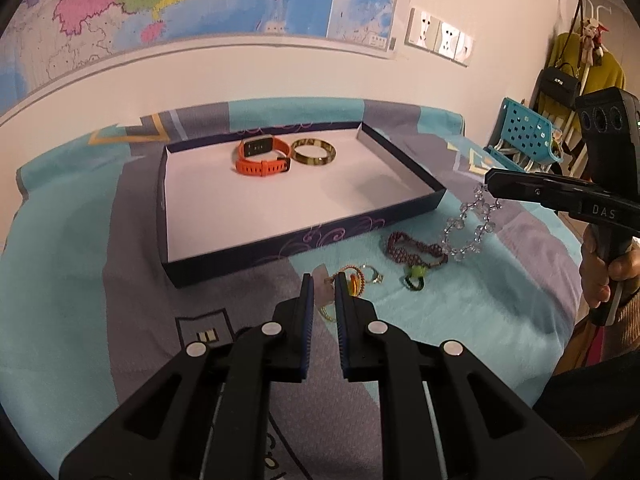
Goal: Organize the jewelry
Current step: 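Grasp the clear crystal bracelet with the right gripper while the left gripper grasps the pink ring, then carry the crystal bracelet and pink ring into the box and open both grippers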
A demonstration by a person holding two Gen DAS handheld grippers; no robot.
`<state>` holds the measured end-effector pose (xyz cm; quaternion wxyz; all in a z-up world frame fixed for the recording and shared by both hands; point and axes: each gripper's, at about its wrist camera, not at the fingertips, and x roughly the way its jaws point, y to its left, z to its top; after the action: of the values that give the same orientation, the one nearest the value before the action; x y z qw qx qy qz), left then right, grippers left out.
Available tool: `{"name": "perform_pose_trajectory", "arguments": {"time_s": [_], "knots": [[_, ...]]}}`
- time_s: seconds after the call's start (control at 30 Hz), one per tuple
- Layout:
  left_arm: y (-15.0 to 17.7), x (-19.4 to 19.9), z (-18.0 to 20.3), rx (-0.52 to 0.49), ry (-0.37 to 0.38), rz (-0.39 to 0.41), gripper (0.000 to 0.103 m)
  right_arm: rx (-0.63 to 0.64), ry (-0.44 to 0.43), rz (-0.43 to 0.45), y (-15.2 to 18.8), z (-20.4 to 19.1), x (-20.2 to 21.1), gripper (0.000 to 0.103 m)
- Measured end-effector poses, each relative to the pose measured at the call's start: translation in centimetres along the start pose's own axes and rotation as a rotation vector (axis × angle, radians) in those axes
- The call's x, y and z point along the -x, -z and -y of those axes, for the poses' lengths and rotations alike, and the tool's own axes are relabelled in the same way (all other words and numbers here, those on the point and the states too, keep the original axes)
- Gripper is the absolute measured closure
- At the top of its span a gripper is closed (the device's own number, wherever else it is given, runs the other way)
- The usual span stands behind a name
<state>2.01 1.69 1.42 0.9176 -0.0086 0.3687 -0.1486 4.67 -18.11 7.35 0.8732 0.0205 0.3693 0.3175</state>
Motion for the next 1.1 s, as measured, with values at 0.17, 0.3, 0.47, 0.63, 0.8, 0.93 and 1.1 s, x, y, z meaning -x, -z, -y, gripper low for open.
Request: {"name": "perform_pose_trajectory", "arguments": {"time_s": [0.17,0.3,0.47,0.63,0.8,0.93,1.1], "knots": [[-0.9,0.0,-0.4,0.01,-0.002,0.015,0.092,0.009,-0.001,0.014,-1.2,-0.1,-0.3,0.095],[-1.7,-0.2,-0.6,0.01,-0.006,0.025,0.092,0.018,-0.006,0.029,-2.4,-0.2,-0.5,0.095],[-2.8,-0.8,-1.4,0.03,-0.006,0.031,0.092,0.025,-0.006,0.044,-4.0,0.0,-1.1,0.095],[-4.2,-1.6,-1.8,0.022,-0.018,0.035,0.092,0.003,-0.014,0.051,-5.6,0.6,-2.4,0.095],[-5.7,-2.9,-2.3,0.02,-0.029,0.034,0.092,-0.021,-0.006,0.054,-7.1,1.4,-4.1,0.095],[-6.6,-4.1,-2.8,0.026,-0.04,0.021,0.092,-0.048,0.002,0.047,-8.0,2.2,-5.9,0.095],[-7.5,-5.7,-3.4,0.038,-0.052,0.004,0.092,-0.067,0.0,0.022,-8.8,2.9,-8.6,0.095]]}}
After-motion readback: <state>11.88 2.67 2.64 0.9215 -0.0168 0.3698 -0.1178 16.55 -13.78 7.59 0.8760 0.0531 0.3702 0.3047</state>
